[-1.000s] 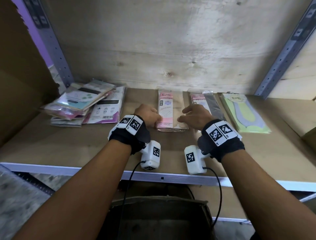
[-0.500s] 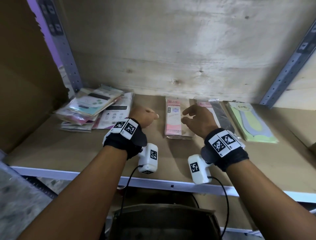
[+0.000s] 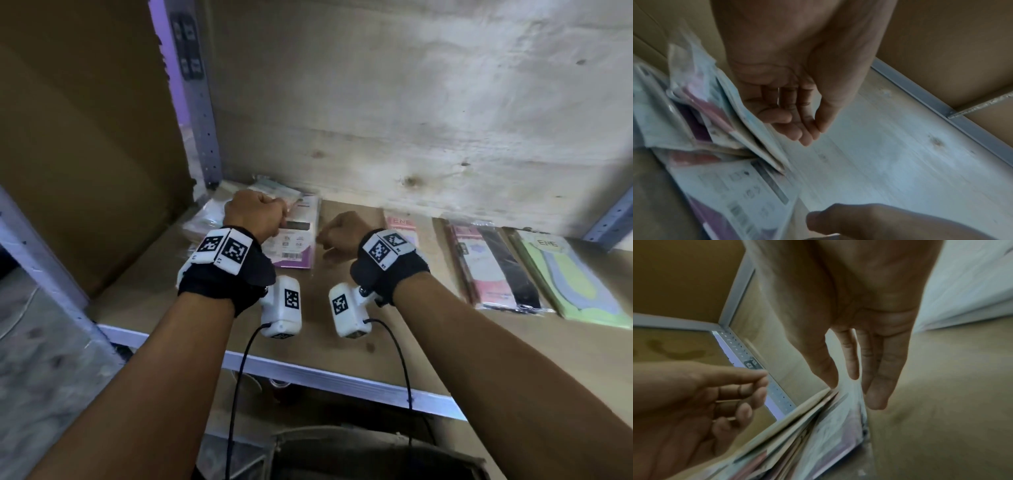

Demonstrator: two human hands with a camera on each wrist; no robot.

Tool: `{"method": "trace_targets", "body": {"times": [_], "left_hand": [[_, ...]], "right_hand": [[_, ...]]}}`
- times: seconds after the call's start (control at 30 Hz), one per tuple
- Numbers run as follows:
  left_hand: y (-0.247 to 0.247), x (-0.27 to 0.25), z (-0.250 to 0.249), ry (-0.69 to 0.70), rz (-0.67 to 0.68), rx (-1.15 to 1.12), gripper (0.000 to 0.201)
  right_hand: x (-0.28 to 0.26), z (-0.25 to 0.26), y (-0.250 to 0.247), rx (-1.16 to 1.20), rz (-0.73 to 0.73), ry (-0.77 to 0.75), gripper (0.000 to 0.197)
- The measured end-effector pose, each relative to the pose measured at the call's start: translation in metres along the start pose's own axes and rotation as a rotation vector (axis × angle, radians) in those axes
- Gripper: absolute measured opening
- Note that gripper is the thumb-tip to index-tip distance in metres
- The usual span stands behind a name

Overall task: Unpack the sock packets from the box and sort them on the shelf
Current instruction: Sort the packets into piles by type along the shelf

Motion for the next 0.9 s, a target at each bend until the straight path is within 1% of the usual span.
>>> {"method": "trace_targets", "body": {"times": [0.17, 0.2, 0.27, 0.37, 0.43, 0.47, 0.53, 0.57, 0.63, 0.7, 0.73, 0.83, 0.9], "left_hand": [[-0.021, 0.001, 0.007, -0.023, -0.018, 0.001, 0.031], [-0.023, 0.000, 0.008, -0.023, -0.017, -0.004, 0.032], [-0.026, 0.000, 0.009, -0.023, -0.015, -0.030, 0.031], [-0.026, -0.002, 0.009, -0.033, -0.006, -0.016, 0.031], [-0.024, -0.003, 0.007, -0.032, -0.002, 0.002, 0.032], [-0.022, -0.004, 0.006, -0.030, 0.000, 0.010, 0.031], [-0.019, -0.004, 0.005, -0.024, 0.018, 0.028, 0.027], [-0.017, -0.004, 0.005, -0.026, 0.039, 0.040, 0.026], [-0.011, -0.005, 0.002, -0.037, 0.099, 0.053, 0.025], [-0.001, -0.009, -0.002, -0.045, 0.159, 0.040, 0.024], [0.005, -0.011, -0.005, -0.048, 0.186, 0.032, 0.029], [0.026, -0.020, -0.017, -0.086, 0.276, -0.047, 0.042], [0.038, -0.027, -0.025, -0.132, 0.326, -0.182, 0.044]], "right_hand": [[0.045, -0.003, 0.020, -0.179, -0.047, 0.087, 0.070], [0.051, -0.007, 0.022, -0.180, -0.057, 0.106, 0.074], [0.057, -0.009, 0.025, -0.175, -0.071, 0.119, 0.077], [0.054, -0.012, 0.021, -0.176, -0.068, 0.129, 0.071], [0.044, -0.011, 0.017, -0.126, -0.037, 0.106, 0.066], [0.038, -0.009, 0.015, -0.107, -0.020, 0.099, 0.058], [0.024, -0.005, 0.008, -0.105, 0.009, 0.111, 0.030], [0.017, -0.004, 0.005, -0.073, 0.019, 0.112, 0.022], [-0.001, -0.006, -0.004, 0.056, 0.011, 0.084, 0.020], [-0.024, -0.013, -0.015, 0.162, -0.019, 0.043, 0.028], [-0.036, -0.015, -0.020, 0.216, -0.032, 0.020, 0.026], [-0.070, -0.024, -0.037, 0.340, -0.082, -0.059, 0.005], [-0.085, -0.029, -0.049, 0.326, -0.120, -0.103, 0.007]]}}
Point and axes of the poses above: each hand's wrist, its own x-axis towards the middle knuckle, its own y-axis out of the palm, z = x × y, the point moved 1 cm from there along x, towards the middle knuckle, and after that the axes turned 12 degrees about z, right-handed, at the moved point
